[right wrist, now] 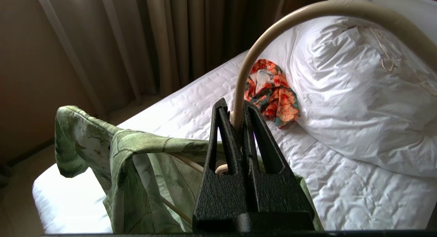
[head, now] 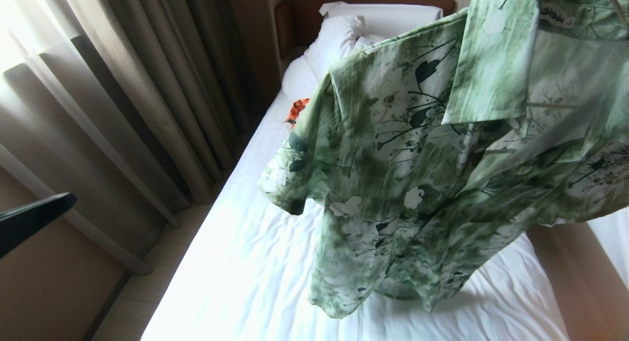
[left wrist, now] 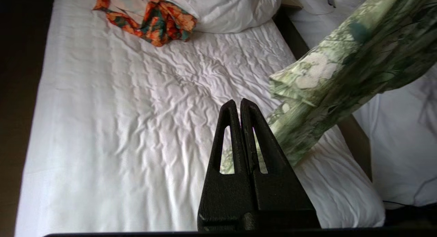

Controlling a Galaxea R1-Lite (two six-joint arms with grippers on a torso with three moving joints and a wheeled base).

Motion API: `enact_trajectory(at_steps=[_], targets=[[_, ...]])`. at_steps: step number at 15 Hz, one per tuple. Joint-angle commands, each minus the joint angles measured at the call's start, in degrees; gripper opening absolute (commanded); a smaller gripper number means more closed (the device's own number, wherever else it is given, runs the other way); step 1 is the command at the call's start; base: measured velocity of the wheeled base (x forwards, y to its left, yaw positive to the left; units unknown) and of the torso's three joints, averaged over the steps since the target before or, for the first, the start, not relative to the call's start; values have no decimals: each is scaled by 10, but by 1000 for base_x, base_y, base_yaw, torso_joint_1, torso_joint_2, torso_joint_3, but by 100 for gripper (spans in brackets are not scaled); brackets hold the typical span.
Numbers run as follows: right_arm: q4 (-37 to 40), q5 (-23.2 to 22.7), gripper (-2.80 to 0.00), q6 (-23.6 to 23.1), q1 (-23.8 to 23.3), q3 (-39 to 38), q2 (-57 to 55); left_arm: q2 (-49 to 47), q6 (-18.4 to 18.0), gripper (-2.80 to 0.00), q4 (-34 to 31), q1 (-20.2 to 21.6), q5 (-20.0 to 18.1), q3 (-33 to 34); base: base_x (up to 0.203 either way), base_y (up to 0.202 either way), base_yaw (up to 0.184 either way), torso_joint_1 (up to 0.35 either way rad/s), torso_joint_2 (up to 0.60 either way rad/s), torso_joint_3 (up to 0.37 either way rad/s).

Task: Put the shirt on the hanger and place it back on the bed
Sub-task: Take the clothes hanger out of the clothes

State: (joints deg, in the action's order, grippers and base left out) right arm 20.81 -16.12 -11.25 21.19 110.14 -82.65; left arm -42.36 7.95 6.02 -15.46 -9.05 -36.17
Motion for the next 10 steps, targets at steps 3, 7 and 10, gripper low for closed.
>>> enact_trajectory(at_steps=[3, 7, 10], targets=[[0, -1, -280, 0, 12, -2, -28, -116, 40, -280, 30, -110, -7, -64, 0, 0, 0, 0, 0, 0], [-28, 3, -280, 0, 15, 11, -79, -220, 63, -280, 36, -239, 8, -150, 0, 0, 0, 0, 0, 0], [-41, -1, -280, -1, 16, 20, -106, -310, 69, -280, 38, -299, 25, -203, 0, 0, 0, 0, 0, 0]])
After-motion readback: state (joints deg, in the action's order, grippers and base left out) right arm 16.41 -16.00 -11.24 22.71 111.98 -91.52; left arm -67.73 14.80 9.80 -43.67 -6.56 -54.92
